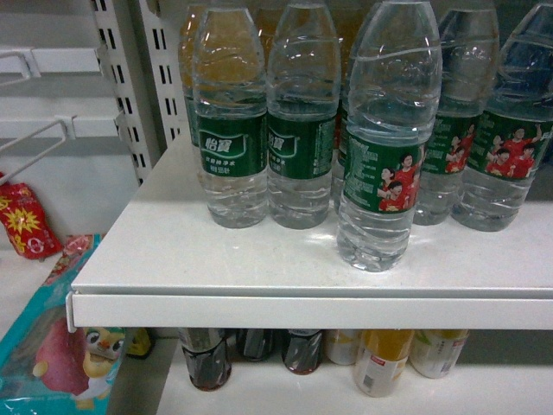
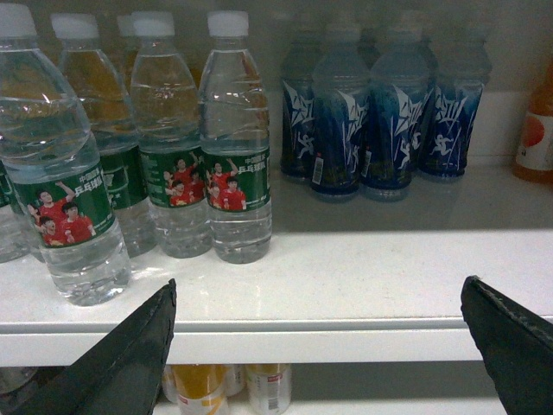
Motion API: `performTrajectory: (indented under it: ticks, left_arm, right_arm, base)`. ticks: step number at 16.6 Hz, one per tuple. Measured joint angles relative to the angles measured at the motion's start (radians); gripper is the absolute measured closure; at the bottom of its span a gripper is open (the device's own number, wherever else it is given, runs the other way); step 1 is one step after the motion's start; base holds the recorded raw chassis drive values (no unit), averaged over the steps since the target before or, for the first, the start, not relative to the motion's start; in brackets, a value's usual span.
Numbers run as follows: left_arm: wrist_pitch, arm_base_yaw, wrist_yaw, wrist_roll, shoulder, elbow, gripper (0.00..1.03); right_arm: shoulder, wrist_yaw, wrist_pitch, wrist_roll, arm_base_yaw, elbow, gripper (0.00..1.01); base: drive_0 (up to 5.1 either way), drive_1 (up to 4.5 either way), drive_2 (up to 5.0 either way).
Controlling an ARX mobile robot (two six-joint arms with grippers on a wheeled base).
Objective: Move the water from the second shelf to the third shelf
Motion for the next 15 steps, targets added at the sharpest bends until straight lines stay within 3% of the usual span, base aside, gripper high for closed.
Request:
performTrajectory:
  ticks: [15]
  left_arm:
    - [0.000,0.000,0.000,0.000,0.000,0.000,0.05]
  right_arm:
    - [0.000,0.000,0.000,0.000,0.000,0.000,0.03]
  base:
    - [0.0,0.00,0.0]
